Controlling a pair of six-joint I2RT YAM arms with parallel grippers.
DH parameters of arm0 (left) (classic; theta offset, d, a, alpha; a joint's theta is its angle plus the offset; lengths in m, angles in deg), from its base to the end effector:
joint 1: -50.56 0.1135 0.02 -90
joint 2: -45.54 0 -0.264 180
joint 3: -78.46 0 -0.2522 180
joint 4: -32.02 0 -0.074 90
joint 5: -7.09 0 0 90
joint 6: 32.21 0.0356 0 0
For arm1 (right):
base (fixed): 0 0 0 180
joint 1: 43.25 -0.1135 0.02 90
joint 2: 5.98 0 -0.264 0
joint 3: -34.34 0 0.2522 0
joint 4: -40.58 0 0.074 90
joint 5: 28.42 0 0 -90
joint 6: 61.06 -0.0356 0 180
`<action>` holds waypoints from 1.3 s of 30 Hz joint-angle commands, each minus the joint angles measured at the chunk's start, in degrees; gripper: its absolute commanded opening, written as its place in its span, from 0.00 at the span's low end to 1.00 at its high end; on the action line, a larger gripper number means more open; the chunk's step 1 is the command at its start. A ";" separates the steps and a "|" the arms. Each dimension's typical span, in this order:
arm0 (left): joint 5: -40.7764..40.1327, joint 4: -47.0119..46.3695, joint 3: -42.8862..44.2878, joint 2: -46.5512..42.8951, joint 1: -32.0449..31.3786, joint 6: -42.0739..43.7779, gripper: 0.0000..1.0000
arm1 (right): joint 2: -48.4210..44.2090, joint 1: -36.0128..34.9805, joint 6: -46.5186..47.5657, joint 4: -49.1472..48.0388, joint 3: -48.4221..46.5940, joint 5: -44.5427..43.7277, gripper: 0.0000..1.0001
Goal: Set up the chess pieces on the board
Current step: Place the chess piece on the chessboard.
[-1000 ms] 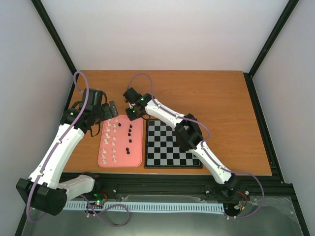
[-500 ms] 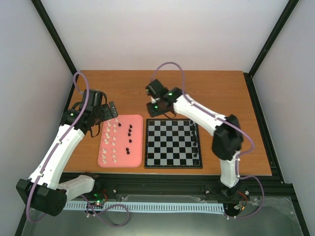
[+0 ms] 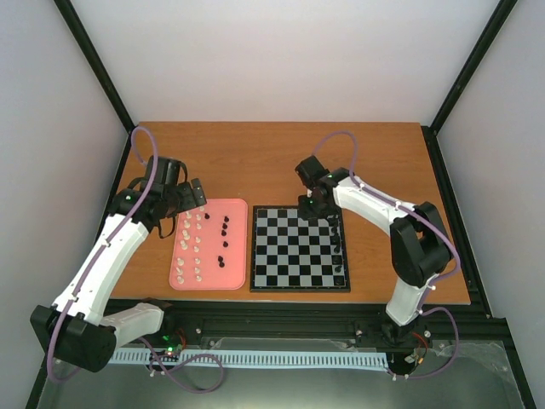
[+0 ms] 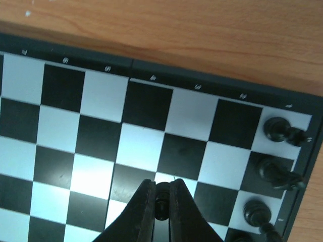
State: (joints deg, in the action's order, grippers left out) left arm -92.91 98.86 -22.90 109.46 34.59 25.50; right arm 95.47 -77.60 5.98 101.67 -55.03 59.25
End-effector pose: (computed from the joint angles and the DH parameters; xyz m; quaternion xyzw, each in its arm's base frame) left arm 0.2082 -0.0532 0.3286 -0.1617 0.9287 -0.0570 0.3288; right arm 0.2904 0.1967 0.2146 -0.0952 0.9844 0.0525 0.1380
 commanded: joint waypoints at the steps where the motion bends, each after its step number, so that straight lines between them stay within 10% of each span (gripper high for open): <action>1: 0.77 -0.87 0.77 0.35 0.23 -0.45 1.00 | -0.71 2.00 -0.51 -3.50 0.57 0.19 0.03; 39: 0.14 -1.22 1.52 3.34 0.23 -0.50 1.00 | 6.67 10.30 3.05 -10.08 2.89 0.35 0.06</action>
State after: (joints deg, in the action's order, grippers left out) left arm -92.74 98.38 -22.90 112.47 34.59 25.47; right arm 100.82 -68.00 8.56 92.93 -52.21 60.10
